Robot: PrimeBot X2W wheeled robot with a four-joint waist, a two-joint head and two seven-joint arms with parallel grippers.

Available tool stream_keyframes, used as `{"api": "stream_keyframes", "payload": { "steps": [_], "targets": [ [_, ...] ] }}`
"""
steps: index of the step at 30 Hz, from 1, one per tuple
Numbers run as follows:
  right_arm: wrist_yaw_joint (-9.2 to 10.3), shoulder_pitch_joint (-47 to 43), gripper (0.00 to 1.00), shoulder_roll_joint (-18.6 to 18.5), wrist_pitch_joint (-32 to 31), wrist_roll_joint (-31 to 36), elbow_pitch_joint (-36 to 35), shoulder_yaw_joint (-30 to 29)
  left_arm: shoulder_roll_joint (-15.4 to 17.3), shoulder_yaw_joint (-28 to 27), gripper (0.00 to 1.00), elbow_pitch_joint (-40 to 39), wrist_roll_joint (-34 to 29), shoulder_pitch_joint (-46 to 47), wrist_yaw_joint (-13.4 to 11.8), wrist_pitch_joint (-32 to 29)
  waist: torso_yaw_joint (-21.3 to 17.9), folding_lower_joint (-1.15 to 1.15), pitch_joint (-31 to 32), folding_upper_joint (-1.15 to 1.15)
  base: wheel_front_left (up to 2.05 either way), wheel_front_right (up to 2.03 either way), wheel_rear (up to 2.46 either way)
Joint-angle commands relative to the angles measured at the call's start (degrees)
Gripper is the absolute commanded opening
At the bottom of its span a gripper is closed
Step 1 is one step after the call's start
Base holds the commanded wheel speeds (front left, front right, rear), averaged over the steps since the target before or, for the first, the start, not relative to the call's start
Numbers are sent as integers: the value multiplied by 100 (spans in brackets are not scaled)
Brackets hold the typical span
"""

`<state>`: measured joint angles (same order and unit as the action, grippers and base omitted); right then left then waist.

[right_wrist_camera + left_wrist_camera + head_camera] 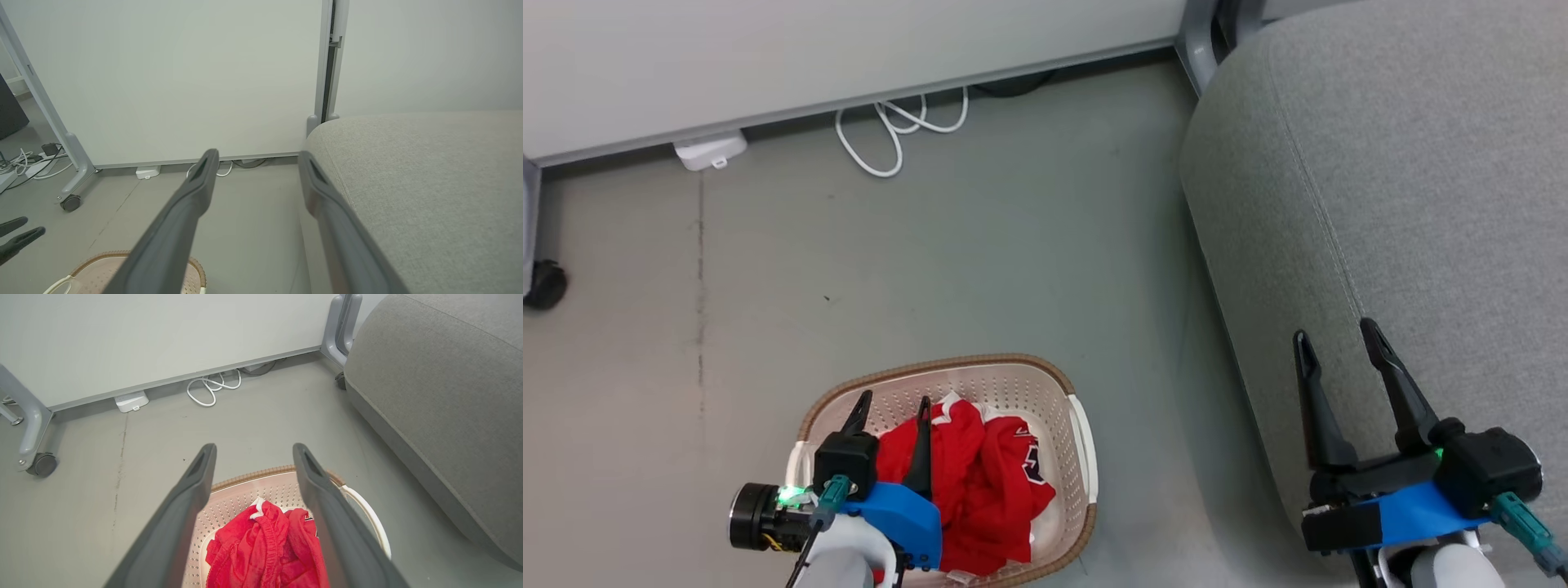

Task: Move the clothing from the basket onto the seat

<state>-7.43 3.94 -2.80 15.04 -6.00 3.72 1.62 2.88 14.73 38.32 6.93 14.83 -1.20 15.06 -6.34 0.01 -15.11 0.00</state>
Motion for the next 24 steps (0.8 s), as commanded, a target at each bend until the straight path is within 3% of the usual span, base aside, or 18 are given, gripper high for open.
{"api": "stream_keyframes", "payload": {
  "steps": [1,12,24],
  "targets": [
    [-11,148,100,-16,22,-38,-66,60,14,7,100,100,-48,189,-10,17,-239,-1,-343,0,0,0,0],
    [-8,719,100,-14,22,-319,-272,405,234,-18,100,1161,-140,728,-56,18,-855,-1,-1318,0,0,0,0],
    [-7,800,100,-13,22,-634,-413,281,381,271,100,2417,-362,1575,-69,-158,-1085,-1,-2102,0,0,0,0]
  ]
}}
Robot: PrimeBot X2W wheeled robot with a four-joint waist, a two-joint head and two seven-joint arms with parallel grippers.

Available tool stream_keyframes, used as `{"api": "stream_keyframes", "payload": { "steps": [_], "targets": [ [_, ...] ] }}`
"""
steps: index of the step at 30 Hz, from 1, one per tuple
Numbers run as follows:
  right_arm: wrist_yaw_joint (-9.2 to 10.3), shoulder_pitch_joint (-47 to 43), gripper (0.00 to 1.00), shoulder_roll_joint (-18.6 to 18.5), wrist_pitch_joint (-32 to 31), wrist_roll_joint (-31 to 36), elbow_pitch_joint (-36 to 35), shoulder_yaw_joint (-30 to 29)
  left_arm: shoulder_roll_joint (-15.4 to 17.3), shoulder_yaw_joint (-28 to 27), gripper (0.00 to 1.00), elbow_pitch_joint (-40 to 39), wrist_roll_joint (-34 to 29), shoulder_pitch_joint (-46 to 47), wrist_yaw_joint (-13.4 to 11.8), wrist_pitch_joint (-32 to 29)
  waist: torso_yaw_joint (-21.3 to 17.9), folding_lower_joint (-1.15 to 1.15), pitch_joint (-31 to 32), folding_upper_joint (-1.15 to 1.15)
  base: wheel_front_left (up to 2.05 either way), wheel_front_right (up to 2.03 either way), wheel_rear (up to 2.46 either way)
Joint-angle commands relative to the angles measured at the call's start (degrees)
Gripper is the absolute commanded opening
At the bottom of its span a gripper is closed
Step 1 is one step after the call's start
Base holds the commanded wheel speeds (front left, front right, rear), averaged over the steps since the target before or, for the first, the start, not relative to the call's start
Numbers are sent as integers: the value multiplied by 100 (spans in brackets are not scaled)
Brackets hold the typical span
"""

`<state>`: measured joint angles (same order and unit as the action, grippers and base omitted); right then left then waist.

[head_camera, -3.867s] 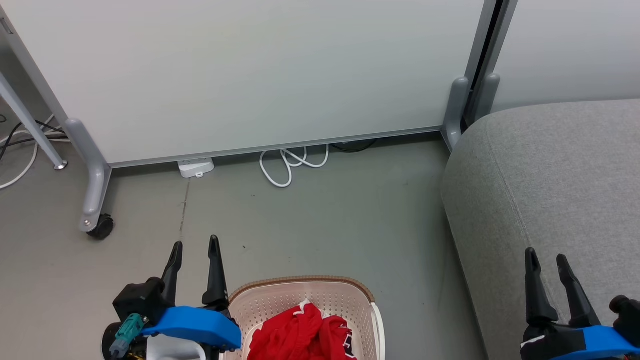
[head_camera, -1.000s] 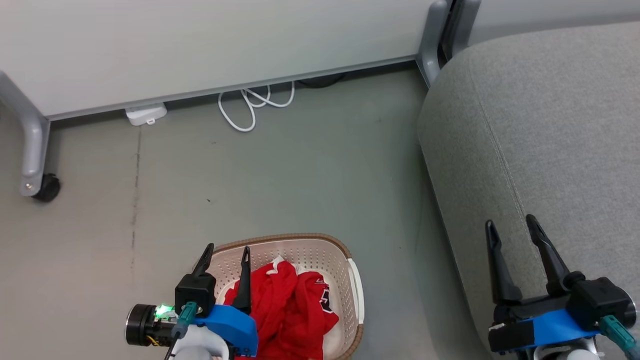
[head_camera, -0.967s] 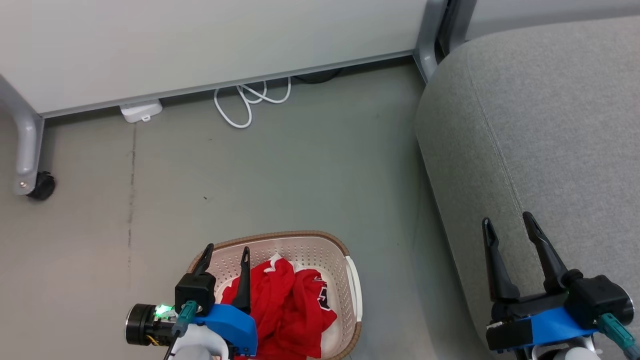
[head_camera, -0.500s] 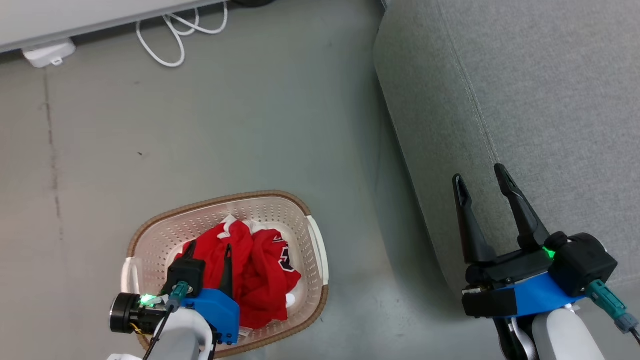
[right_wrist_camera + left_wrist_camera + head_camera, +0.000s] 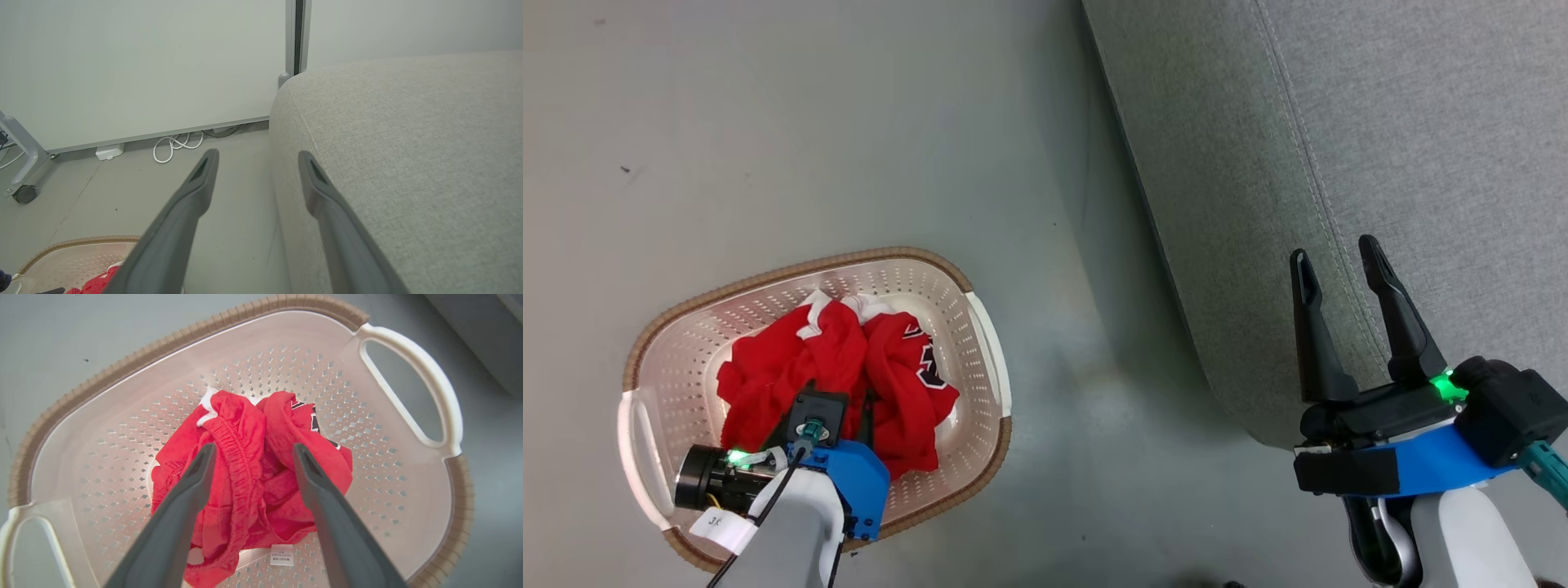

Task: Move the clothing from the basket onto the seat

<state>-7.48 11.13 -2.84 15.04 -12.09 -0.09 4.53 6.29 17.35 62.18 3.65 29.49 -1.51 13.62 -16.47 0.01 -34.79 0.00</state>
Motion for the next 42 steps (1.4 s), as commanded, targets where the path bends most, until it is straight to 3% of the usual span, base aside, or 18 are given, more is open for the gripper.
{"api": "stream_keyframes", "payload": {
  "steps": [1,20,31,40,41,42],
  "targets": [
    [-3,89,100,-8,22,-53,-33,0,66,46,100,124,-69,175,-64,-47,-88,-1,-179,0,0,0,0],
    [-3,288,100,-8,22,-656,-121,219,402,-24,100,844,124,738,-473,-197,-506,-1,-877,0,0,0,0],
    [-3,237,100,-8,22,-819,-130,329,538,-83,100,976,241,682,-855,-392,-756,-1,-927,0,0,0,0],
    [-3,190,100,-8,22,-893,-124,409,591,-147,100,1030,424,624,-964,-550,-904,-1,-944,0,0,0,0],
    [-3,184,100,-8,22,-899,-128,418,591,-155,90,1036,442,615,-972,-559,-914,-1,-946,0,0,0,0],
    [-3,182,100,-8,22,-911,-131,421,586,-156,68,1037,456,612,-981,-574,-922,-1,-948,0,0,0,0]
  ]
}}
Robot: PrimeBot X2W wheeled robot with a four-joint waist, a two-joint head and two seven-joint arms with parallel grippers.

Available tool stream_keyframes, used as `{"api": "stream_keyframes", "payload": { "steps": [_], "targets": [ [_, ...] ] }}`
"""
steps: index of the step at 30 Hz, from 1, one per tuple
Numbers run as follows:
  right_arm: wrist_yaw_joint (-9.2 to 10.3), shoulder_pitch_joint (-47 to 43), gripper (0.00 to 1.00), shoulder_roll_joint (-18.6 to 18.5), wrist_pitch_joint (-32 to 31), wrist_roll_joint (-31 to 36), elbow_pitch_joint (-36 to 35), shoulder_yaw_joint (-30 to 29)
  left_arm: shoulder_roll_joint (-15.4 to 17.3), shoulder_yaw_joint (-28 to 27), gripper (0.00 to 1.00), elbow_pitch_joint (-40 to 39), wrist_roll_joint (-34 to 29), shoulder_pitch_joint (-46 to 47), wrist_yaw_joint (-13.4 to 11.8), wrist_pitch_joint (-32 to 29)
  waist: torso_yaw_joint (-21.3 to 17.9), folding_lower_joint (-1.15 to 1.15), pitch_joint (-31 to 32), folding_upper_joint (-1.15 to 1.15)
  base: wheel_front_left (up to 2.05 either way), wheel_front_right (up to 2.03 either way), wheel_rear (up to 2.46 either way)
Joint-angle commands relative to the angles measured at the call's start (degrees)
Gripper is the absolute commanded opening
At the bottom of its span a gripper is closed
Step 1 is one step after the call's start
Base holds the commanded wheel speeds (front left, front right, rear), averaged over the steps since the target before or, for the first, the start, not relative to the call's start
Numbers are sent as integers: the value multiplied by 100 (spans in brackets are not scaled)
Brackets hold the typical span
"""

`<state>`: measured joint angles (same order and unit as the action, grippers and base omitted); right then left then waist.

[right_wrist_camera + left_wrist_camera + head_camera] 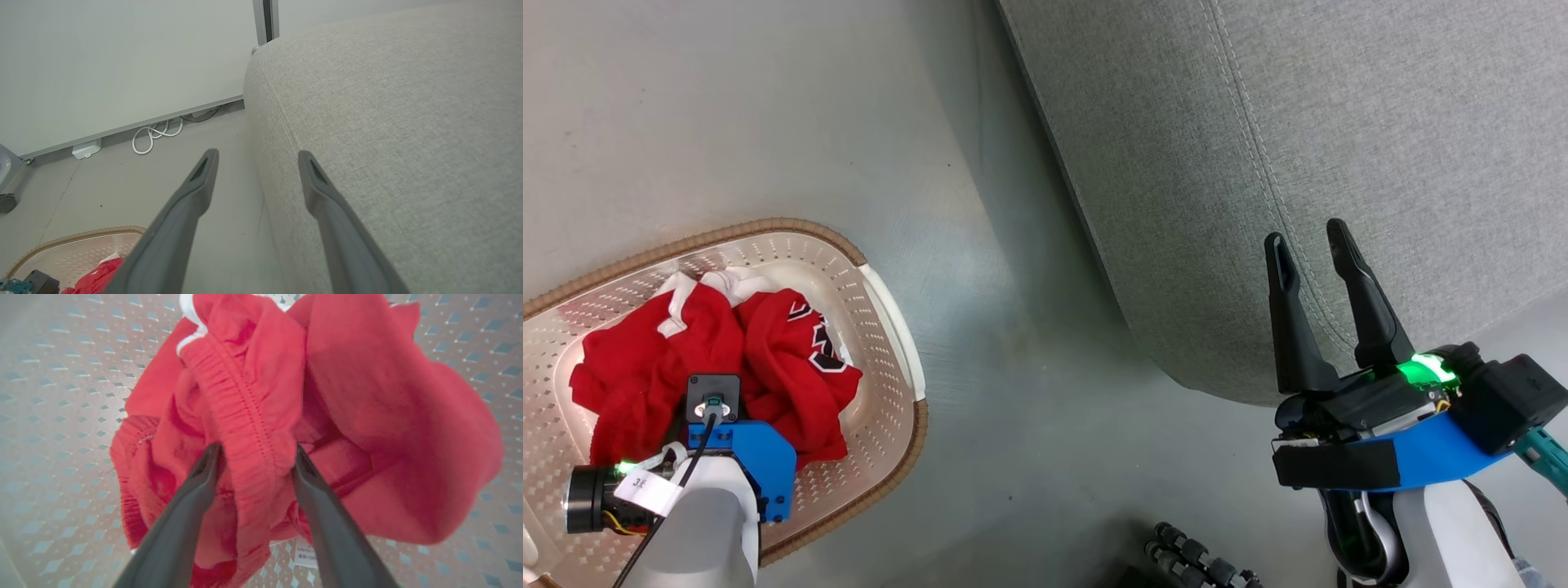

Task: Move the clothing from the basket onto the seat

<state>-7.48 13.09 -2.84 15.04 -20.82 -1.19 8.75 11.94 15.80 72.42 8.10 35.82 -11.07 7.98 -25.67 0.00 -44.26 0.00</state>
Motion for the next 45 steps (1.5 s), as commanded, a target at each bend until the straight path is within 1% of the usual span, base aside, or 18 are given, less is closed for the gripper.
{"api": "stream_keyframes", "payload": {
  "steps": [1,2,4,5,9,20,27,34,45],
  "targets": [
    [-3,-17,100,-8,22,-52,-19,2,16,4,49,13,30,-24,-29,-14,-6,0,-1,0,0,0,0],
    [-3,-18,100,-8,22,-70,-12,9,11,10,35,14,37,-24,-30,-17,-11,0,-1,0,0,0,0],
    [-3,-13,100,-8,22,-82,4,19,12,29,15,14,43,-22,-20,-23,-18,0,-2,0,0,0,0],
    [-3,-8,100,-8,22,-94,6,29,15,39,0,15,53,-18,-15,-26,-20,0,-2,0,0,0,0],
    [-3,4,100,-8,22,-112,1,55,-2,23,0,2,122,-23,32,9,-23,0,6,0,0,0,0],
    [-3,11,100,-8,22,-94,13,60,-84,98,0,-6,218,-22,66,84,43,0,40,0,0,0,0],
    [-3,47,100,-8,22,-12,46,5,-206,146,0,14,295,4,131,63,195,0,164,0,0,0,0],
    [-3,32,100,-9,22,214,74,-56,-467,240,0,22,345,-1,210,181,528,0,595,0,0,0,0],
    [-3,-201,100,-10,22,565,233,-66,-761,327,0,56,524,-365,484,387,978,0,1610,0,0,0,0]
  ]
}}
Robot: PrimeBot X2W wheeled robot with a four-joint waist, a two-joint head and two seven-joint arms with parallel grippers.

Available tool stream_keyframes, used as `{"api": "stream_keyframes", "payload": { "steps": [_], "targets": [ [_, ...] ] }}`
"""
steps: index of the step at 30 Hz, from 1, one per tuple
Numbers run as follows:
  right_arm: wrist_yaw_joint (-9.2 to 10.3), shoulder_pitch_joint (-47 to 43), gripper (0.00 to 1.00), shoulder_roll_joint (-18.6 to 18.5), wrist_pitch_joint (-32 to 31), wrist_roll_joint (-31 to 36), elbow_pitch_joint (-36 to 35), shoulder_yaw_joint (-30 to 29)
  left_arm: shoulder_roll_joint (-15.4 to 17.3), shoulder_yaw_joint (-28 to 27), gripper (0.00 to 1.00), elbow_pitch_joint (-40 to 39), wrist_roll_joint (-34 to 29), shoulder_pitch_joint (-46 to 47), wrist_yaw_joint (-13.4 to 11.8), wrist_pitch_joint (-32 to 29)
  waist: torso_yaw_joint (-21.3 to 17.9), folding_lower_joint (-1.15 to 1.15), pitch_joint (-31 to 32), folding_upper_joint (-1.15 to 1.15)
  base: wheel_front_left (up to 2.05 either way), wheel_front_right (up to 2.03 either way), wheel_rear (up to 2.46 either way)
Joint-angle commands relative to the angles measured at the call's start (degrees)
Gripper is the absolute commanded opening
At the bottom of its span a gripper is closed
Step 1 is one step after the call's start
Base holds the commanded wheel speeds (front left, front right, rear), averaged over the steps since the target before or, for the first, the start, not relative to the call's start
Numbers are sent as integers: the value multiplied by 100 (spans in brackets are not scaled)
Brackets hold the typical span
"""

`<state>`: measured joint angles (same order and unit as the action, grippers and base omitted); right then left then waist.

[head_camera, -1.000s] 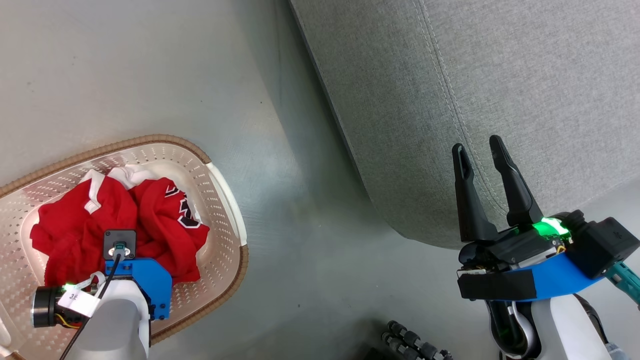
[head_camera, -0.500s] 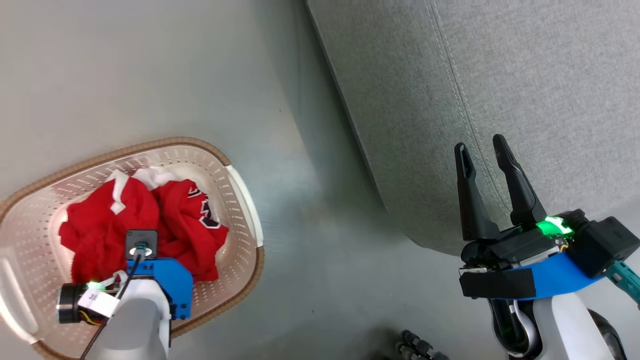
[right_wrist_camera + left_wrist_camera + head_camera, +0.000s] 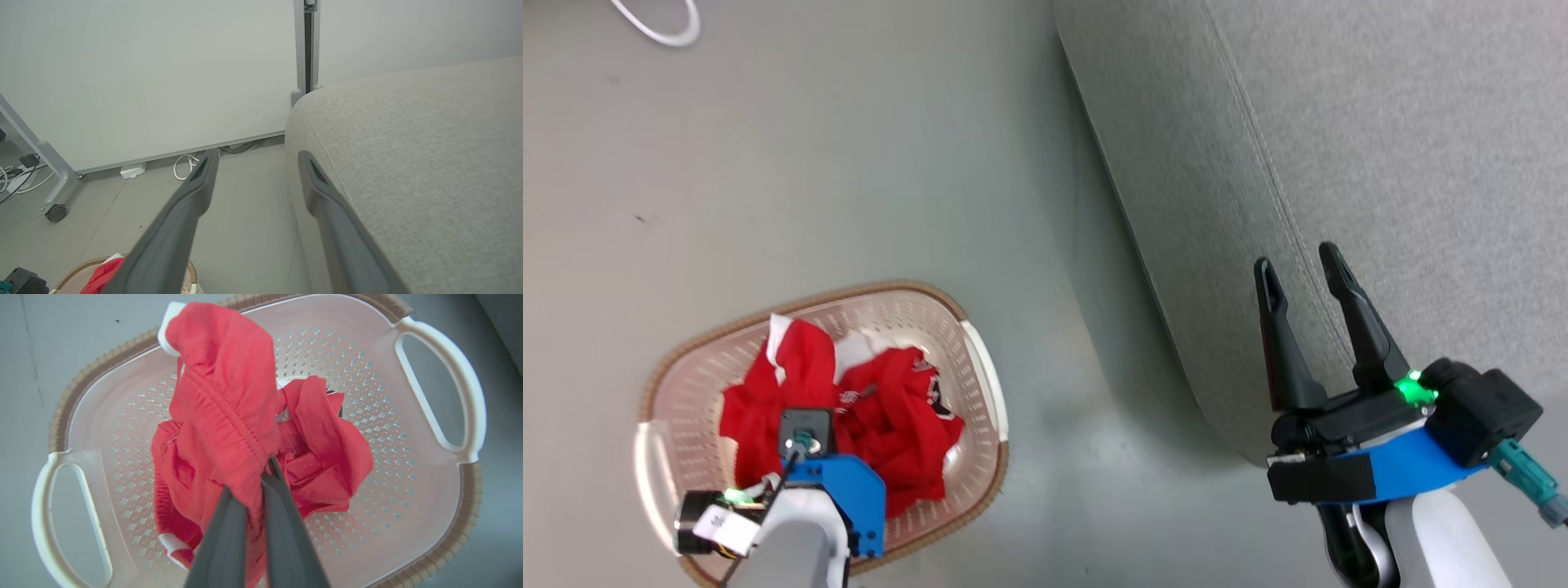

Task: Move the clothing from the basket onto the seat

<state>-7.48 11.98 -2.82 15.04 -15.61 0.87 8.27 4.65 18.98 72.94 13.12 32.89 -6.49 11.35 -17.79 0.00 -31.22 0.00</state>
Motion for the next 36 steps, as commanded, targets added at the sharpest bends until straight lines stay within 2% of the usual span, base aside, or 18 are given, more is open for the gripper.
{"api": "stream_keyframes", "payload": {
  "steps": [1,10,15,18,23,36],
  "targets": [
    [-3,-112,100,-12,22,80,47,-38,-55,38,0,5,35,-123,54,74,242,0,418,0,0,0,0],
    [-3,-376,100,-14,22,340,199,-55,-175,326,0,-115,114,-598,380,331,692,0,1280,0,0,0,0],
    [-3,-512,100,-13,22,406,273,-43,-178,715,0,-504,129,-875,484,385,928,0,1609,0,0,0,0],
    [-3,-623,100,-14,22,445,325,-71,-175,914,0,-712,147,-533,623,387,1101,0,1837,0,0,0,0],
    [-3,-779,100,-12,22,477,383,-99,-176,1207,0,-893,224,-527,802,385,1319,0,2094,0,0,0,0],
    [-3,-1108,100,-12,21,522,513,-122,-177,2122,0,-1740,816,-626,890,391,1707,0,2644,0,0,0,0]
  ]
}}
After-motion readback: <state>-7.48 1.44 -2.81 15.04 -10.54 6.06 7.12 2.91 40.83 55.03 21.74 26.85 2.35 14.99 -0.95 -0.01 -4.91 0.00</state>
